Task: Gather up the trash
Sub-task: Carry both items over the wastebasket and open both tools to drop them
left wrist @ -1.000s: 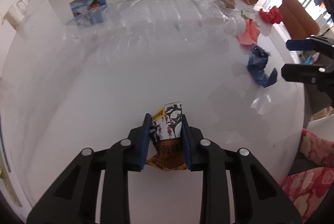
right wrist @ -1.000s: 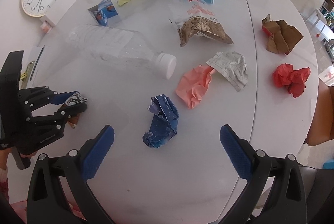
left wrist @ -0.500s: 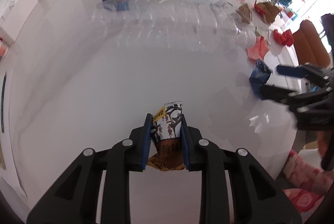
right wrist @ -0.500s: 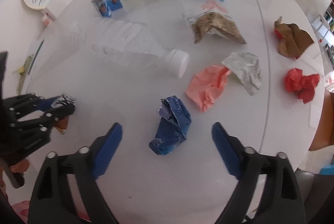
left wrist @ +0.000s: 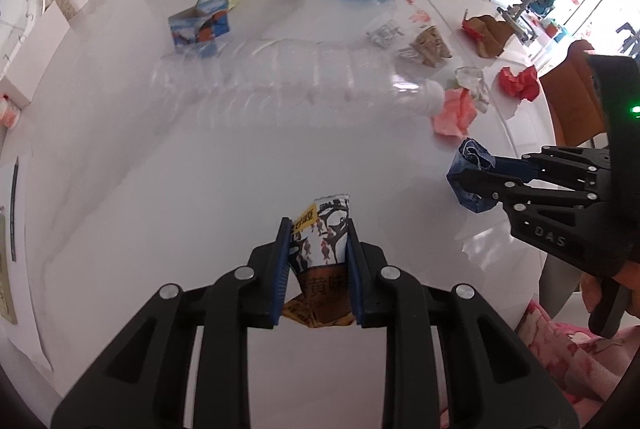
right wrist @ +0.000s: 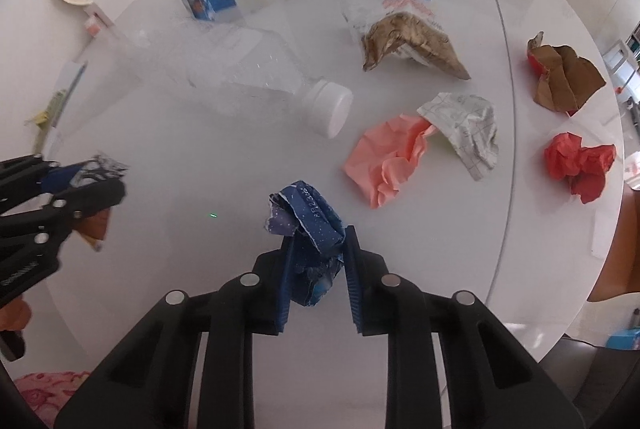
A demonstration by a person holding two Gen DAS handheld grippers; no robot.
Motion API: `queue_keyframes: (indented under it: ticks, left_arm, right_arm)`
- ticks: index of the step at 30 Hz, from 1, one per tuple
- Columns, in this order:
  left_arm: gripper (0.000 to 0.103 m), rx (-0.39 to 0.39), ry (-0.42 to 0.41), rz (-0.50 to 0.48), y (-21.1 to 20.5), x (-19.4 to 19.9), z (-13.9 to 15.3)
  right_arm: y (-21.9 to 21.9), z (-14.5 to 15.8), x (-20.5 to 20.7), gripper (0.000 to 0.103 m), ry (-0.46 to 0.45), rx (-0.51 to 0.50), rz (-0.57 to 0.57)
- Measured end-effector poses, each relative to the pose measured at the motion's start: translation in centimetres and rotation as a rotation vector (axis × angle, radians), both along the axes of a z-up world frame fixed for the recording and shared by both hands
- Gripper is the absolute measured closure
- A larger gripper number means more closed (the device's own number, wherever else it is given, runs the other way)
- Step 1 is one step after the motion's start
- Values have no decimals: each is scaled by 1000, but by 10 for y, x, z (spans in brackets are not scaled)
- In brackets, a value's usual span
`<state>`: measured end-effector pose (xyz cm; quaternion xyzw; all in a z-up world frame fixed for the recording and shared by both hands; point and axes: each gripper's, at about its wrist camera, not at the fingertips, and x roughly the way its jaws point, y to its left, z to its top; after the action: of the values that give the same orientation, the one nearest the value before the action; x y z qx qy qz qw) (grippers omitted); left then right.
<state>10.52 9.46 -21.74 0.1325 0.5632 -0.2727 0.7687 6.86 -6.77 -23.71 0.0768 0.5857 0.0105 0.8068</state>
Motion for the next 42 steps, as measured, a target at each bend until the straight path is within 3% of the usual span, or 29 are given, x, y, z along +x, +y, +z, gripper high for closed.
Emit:
queue_keyframes:
  ticks: [7,14,21,29,30,35,38,42]
  left_arm:
    - [79,-25,-16,-71,-38,-20,20]
    - [78,-61,-20,-192,-119,-64,42]
    - [78,-110,29,-269,-220,-119,46]
    - [77,-101,101,-242,-304,-160,21]
    - [74,-98,104,-234,-309,-163,19]
    - [44,-65,91,-187,-328,-174,20]
    - [32,-59,76,-175,-329,-178,24]
    - [29,-44,63,-139,-327,-177,28]
  right_arm:
    - [-43,37,-38,79,-56,35,-55]
    - [-128,66,-103,79,-90,18,-143]
    - [-205,63,-166,79,-76,-31,-122]
    - [-274,50,-203,79,-62,11,-94]
    - [-279,49,-205,78,-62,15,-87]
    - [-295,46,-207,77,-58,51,-35]
    - [-295,44,-205,77,-59,65,-3]
    - [-295,41,-204,77,-54,88,33]
